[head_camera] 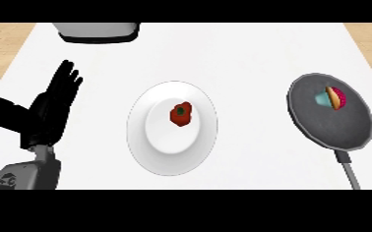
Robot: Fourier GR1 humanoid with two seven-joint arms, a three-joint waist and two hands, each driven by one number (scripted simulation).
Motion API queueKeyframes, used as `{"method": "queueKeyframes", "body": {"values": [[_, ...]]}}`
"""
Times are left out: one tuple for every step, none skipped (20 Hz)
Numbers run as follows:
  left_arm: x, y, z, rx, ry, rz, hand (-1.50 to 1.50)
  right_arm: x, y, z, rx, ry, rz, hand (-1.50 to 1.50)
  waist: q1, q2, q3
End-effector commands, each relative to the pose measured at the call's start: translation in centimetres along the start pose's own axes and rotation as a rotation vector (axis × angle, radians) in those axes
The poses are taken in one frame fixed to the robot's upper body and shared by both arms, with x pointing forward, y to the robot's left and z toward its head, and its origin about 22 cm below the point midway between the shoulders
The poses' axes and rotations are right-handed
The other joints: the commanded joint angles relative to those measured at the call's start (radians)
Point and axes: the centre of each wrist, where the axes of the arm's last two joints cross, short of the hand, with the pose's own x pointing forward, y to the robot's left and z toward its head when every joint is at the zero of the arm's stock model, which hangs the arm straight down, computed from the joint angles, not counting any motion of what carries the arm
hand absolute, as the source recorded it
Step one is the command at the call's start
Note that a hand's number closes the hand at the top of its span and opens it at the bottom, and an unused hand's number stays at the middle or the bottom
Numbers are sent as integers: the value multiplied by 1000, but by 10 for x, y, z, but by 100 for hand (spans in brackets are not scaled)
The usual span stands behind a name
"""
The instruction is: Pick the cupcake from the plate and place it in the pan
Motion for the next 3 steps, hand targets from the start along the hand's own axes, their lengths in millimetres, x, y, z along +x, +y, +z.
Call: {"method": "queueKeyframes", "body": {"values": [[-5, -18, -2, -14, -17, 2, 0, 5, -10, 15, -1, -16, 1, -150, 4, 1, 0], [-4, -22, -6, 2, -13, -8, 0, -5, -10, 18, 25, -13, 16, -150, 5, 1, 0], [12, -13, -7, 0, -25, 11, 0, 6, -25, 25, 5, -7, 9, -150, 4, 1, 0]]}}
